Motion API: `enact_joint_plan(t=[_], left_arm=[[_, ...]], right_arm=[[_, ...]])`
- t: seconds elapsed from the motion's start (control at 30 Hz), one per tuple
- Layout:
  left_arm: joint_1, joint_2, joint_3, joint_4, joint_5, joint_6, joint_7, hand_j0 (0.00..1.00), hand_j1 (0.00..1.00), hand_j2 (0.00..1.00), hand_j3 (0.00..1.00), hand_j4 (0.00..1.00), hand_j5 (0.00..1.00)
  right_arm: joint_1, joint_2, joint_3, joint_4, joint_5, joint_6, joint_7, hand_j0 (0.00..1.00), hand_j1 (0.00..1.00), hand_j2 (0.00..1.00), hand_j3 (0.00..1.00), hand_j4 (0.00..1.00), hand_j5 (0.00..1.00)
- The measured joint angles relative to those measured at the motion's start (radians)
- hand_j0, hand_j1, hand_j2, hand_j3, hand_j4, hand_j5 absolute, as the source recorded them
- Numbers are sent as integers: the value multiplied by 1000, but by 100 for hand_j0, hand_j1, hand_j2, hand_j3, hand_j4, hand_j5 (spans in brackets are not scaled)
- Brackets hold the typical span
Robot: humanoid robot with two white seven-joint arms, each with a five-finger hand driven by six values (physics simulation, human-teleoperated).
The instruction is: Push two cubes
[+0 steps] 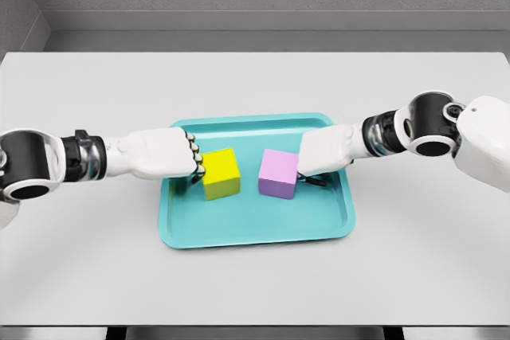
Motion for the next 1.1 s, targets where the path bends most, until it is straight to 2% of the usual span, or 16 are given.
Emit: enact_joint_plan(t=[0.73, 1.1], left_arm=[[-32, -16, -38, 0, -23, 11, 2, 48, 48, 48, 48, 48, 48], [-31, -10, -37, 0, -16, 8, 2, 48, 48, 48, 48, 48, 48]], right_arm=[[-5, 9, 1, 4, 0, 0, 0, 17, 17, 17, 17, 17, 17], [-6, 20, 6, 40, 1, 0, 0, 17, 17, 17, 17, 17, 17]])
